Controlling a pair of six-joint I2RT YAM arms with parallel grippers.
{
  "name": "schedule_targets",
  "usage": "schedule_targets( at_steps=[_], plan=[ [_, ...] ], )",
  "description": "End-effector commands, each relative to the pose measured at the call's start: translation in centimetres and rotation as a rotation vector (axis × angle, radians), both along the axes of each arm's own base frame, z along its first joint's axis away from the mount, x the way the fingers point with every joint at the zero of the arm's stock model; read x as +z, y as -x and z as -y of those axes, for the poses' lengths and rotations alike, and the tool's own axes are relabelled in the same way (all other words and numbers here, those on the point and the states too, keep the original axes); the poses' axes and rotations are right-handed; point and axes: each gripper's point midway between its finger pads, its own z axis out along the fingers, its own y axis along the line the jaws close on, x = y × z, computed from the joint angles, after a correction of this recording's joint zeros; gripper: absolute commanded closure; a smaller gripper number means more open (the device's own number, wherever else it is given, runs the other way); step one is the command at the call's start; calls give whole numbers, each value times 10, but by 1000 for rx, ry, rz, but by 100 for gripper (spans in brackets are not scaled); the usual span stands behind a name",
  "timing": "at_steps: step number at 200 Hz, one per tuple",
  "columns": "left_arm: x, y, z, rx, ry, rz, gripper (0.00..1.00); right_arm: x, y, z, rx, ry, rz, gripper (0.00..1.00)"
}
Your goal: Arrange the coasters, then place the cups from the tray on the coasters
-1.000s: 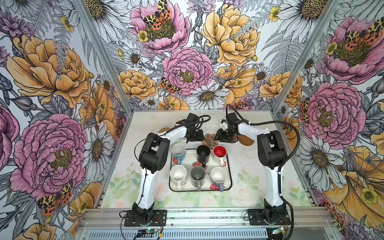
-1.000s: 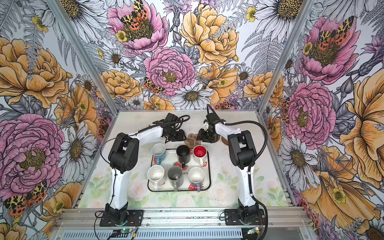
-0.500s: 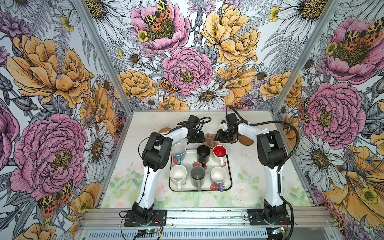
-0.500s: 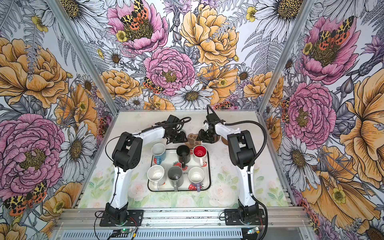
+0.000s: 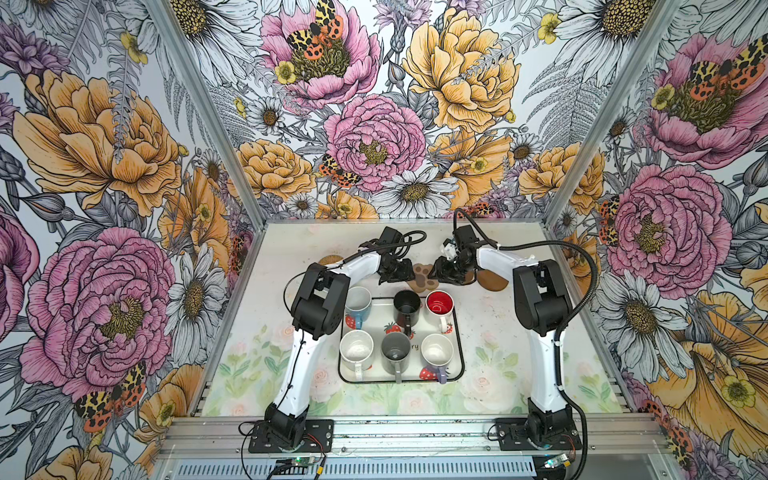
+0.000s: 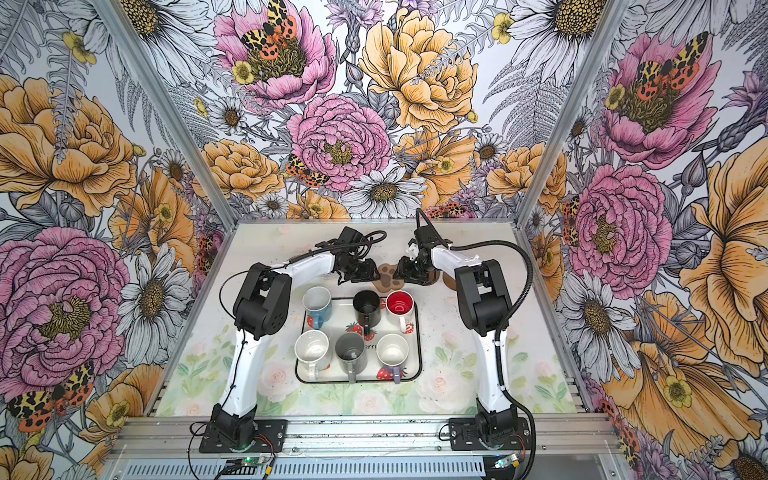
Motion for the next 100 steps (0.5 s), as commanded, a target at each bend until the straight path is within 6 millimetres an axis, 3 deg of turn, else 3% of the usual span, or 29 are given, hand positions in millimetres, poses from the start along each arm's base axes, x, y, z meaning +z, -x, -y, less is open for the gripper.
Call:
schedule_targets(
  at_steps=[1,42,100],
  plan=[
    [-29,11,13,-22,16,-78,55,-25,3,-11,15,-9,-47,52],
    [-28,1,18,-5,27,-69,55,-24,-9,-13,-2,-17,-36,52],
    [-12,-3,22,0,46,-44,54,-20,-24,-7,-38,-13,-15,52]
  ],
)
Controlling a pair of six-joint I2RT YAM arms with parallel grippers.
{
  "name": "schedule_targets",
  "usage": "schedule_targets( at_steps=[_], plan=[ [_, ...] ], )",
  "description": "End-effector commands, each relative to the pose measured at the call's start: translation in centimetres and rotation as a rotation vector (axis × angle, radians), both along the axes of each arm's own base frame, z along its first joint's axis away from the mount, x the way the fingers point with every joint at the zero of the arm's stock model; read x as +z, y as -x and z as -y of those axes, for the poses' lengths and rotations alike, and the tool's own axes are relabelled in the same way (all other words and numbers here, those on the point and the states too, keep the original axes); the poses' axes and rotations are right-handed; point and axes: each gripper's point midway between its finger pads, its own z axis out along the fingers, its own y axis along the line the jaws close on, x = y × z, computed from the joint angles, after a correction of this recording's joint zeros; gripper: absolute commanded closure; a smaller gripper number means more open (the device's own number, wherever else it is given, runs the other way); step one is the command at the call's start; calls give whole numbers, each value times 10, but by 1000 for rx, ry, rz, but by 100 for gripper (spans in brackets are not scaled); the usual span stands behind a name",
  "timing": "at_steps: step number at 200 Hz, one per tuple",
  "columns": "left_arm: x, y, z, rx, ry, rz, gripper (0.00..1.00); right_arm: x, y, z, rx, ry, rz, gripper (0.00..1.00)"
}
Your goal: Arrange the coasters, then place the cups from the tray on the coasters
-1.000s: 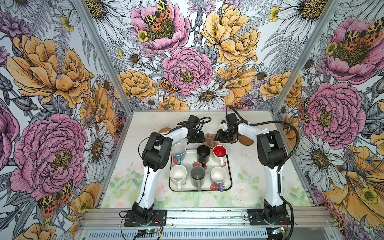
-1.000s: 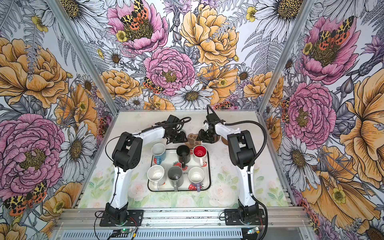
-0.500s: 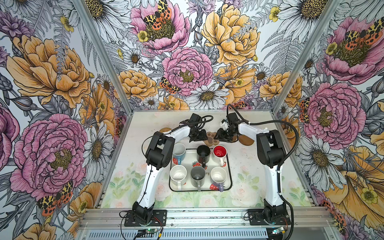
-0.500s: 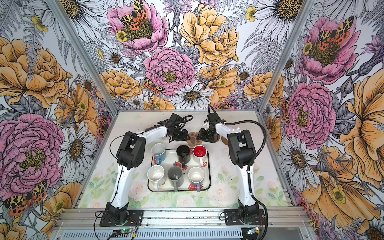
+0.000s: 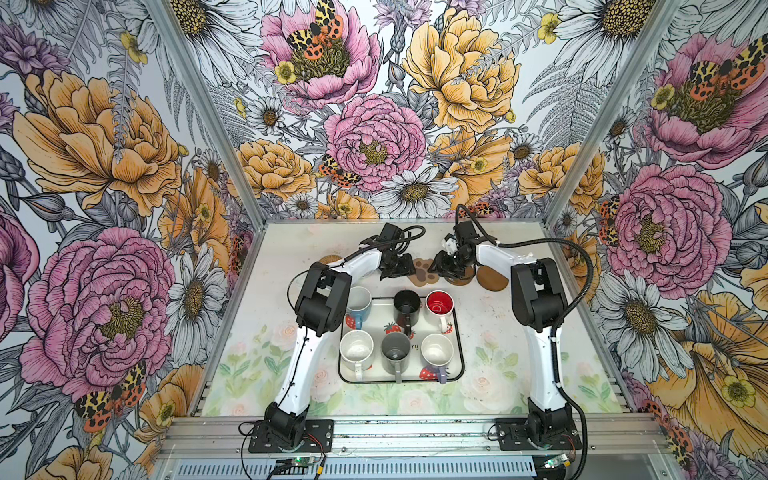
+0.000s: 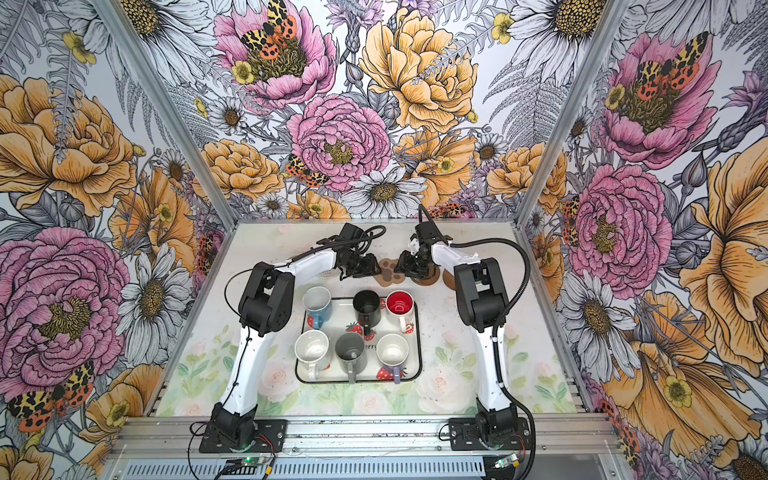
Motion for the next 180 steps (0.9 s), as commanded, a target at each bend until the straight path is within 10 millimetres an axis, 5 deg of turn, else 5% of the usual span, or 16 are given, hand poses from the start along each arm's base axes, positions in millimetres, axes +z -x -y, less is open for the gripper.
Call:
schedule_targets(
  at_steps=[1,68,134,180],
  plan=[
    [-12,17,18,-40,24,-54,54,-21,0,-10,5,-9,-35,52],
    [19,5,19,-28,44,13,52,4,-24,-2,-33,-29,25,52],
    [59,-7,17,-16,82,84,52,21,-26,1,-30,-34,60,51],
    [62,-4,13,-15,78,85,52,25,-27,5,-29,-32,73,50]
  ],
)
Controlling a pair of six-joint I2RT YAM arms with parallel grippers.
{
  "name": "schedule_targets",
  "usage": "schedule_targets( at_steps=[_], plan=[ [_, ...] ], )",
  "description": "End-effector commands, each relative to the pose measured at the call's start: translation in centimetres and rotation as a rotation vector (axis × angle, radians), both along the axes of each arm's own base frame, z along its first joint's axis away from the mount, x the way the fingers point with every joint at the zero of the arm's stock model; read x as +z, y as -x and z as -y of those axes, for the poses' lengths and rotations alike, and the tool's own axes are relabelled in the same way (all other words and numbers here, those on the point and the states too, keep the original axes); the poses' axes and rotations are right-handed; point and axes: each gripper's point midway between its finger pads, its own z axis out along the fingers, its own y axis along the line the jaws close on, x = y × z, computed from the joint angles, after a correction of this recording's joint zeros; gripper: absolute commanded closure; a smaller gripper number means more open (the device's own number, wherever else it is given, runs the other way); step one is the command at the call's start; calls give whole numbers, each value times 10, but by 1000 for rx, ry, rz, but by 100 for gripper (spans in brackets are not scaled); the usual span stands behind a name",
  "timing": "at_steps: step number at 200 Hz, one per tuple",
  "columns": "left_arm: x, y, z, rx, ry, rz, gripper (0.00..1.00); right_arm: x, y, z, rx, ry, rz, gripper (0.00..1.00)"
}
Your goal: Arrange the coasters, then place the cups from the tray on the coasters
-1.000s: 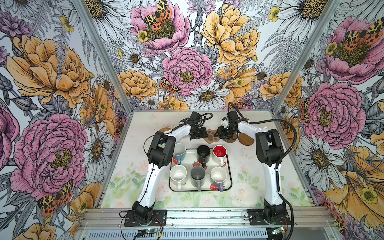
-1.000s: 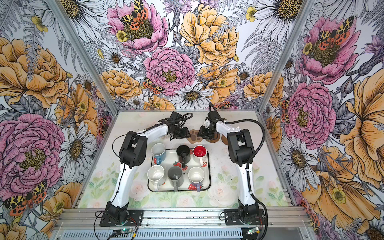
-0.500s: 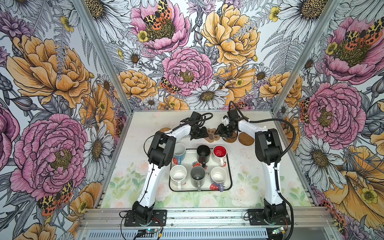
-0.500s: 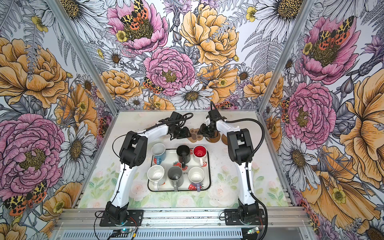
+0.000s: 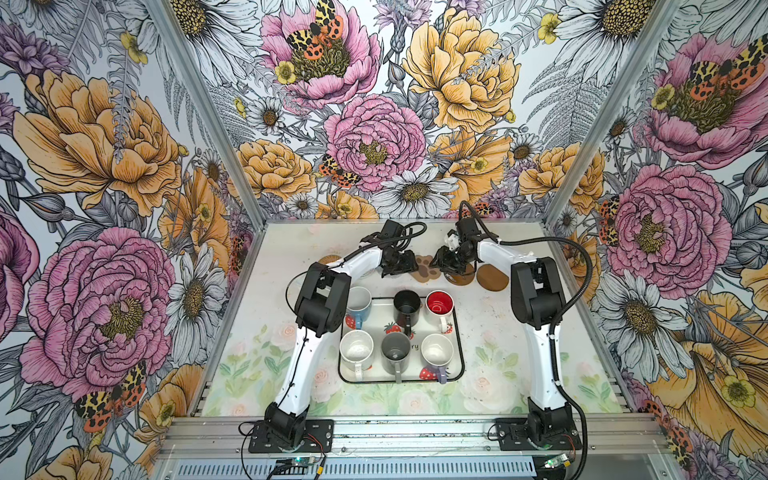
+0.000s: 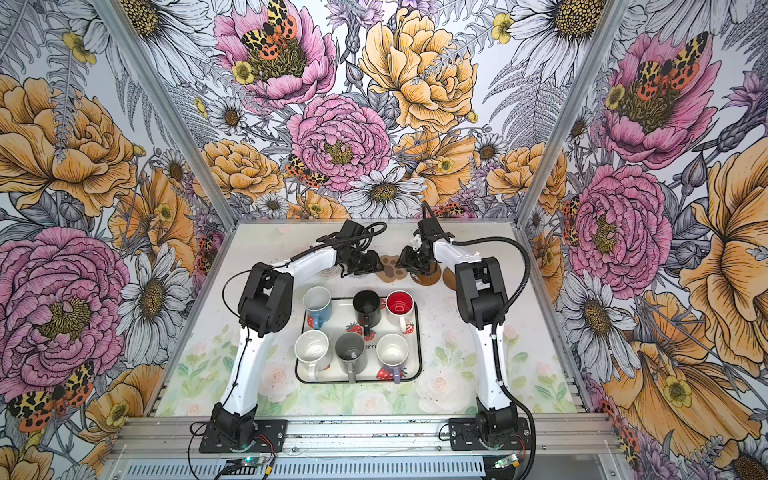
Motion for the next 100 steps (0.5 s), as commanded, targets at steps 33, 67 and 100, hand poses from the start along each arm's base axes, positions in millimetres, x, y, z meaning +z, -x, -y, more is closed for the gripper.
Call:
schedule_targets(
  at_steps=[33,67,100],
  plan=[
    [39,4,6,-20,50,56,52,19,-13,-2,11,-21,62,50],
    [30,1,5,-14,58,34,51,20,-26,-3,2,-35,75,50],
    [33,1,3,-9,56,39,51,28,-36,-6,-3,-57,94,50]
  ],
)
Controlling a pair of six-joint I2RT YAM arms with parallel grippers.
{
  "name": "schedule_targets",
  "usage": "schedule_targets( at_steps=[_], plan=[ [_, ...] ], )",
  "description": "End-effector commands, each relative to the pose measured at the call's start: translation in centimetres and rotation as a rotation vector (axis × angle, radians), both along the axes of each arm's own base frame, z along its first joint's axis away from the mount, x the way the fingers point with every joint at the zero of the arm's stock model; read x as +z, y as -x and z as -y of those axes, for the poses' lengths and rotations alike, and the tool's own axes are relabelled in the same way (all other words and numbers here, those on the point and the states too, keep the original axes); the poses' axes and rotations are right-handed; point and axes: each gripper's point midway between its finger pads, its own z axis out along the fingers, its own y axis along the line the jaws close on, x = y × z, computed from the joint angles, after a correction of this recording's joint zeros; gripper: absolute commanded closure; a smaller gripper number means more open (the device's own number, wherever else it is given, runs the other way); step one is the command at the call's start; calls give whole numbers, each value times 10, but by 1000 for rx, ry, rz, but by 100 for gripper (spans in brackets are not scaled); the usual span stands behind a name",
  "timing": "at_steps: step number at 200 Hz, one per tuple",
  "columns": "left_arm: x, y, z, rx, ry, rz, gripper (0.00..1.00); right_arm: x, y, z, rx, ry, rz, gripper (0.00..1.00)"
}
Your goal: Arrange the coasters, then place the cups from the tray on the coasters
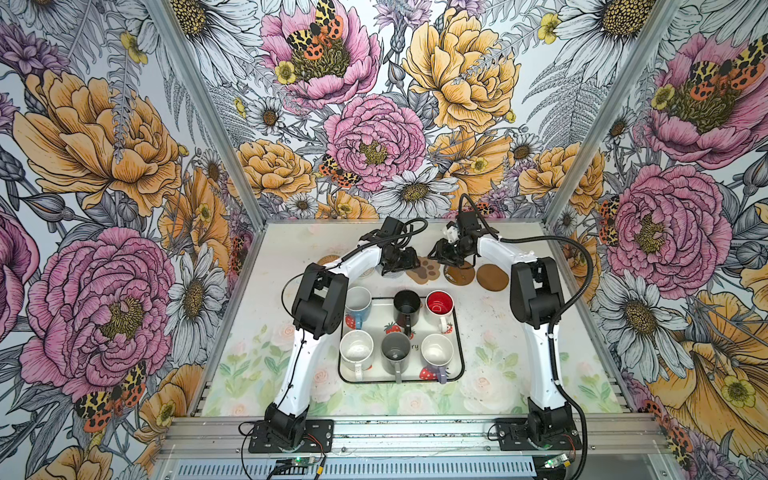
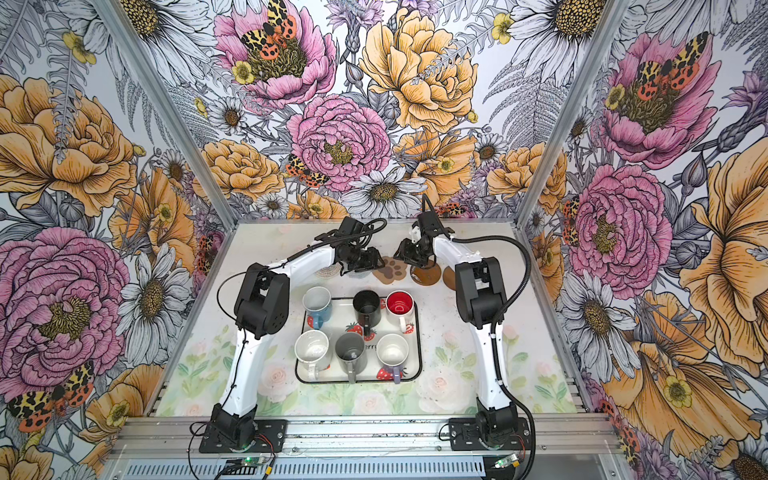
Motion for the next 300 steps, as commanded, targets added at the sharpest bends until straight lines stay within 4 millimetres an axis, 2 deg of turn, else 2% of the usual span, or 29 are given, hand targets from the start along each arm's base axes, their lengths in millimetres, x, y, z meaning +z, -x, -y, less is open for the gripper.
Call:
schedule_targets(
  at_steps=[1,21,53,91,114,148,216,261,300],
  plan=[
    [17,-1,0,1,31,23,51,3,-11,-1,-3,-28,17,50],
    [33,-4,-5,7,34,55,51,15,-10,2,-3,-25,39,51],
    [65,-13,-21,37,45,118,51,29,8,9,7,11,57,52],
    [95,-20,-51,96,29,182,52,20,39,19,16,43,15,52],
    [104,-16,-66,118,5,205,52,10,52,19,26,55,-13,52],
    [106,-5,-77,128,-16,206,52,-9,60,17,36,55,-58,52],
    [98,12,-96,169,-66,190,52,-27,54,8,36,26,-85,52],
    [103,15,-100,177,-71,199,52,-34,49,7,28,19,-92,52],
    [101,18,-104,186,-76,193,52,-36,37,3,21,6,-85,52]
  ],
)
